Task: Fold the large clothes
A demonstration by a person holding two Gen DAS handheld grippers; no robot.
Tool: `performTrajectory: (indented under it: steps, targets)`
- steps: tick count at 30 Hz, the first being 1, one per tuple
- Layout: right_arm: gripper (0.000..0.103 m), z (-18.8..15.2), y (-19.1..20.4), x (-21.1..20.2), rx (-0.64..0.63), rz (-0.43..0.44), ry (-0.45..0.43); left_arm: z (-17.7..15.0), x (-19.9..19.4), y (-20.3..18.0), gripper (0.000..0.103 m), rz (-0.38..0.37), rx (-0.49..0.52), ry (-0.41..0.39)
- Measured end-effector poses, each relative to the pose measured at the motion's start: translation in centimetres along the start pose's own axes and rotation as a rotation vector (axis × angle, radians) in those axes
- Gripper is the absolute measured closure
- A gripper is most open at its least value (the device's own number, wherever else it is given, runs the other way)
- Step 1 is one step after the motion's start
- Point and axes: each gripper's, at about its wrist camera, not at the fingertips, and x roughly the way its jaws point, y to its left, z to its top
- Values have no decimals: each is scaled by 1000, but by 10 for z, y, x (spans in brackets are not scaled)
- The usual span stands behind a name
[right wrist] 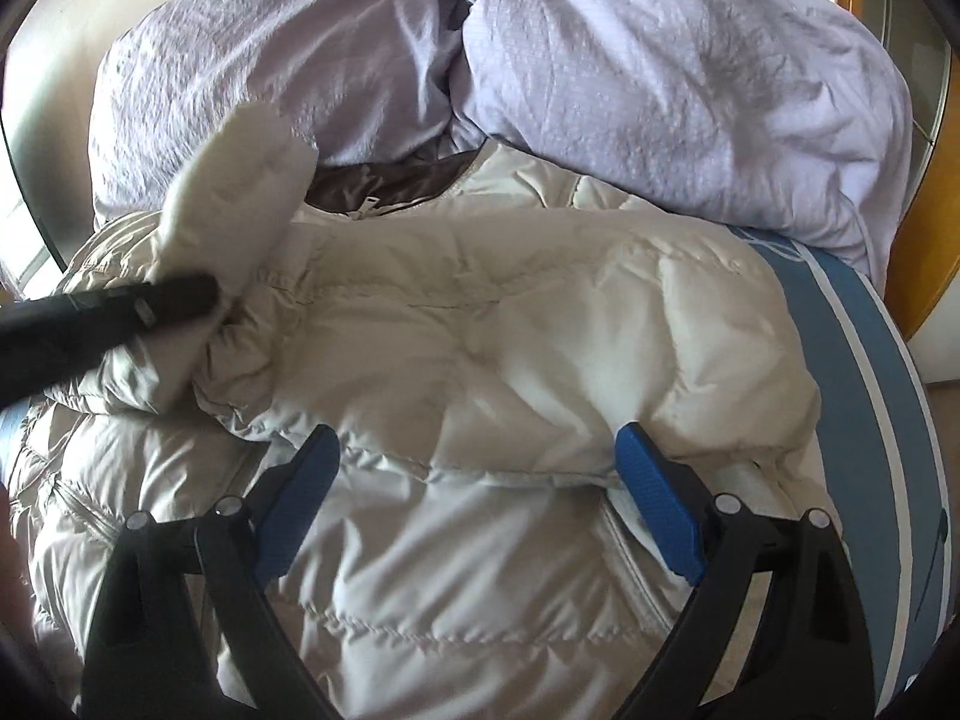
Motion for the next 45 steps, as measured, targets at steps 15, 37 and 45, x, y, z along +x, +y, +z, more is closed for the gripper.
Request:
performTrajectory:
  steps: [15,37,45]
  targets:
    - [10,-7,-7,-10,11,4,-3,10,-28,11,29,23,-57,-66]
    - [10,-27,-35,-7,120,3,41,-16,46,24,29,151,-155,10]
    - [9,-29,-32,-1,105,-1,49,-16,46,23,29,151,-150,0]
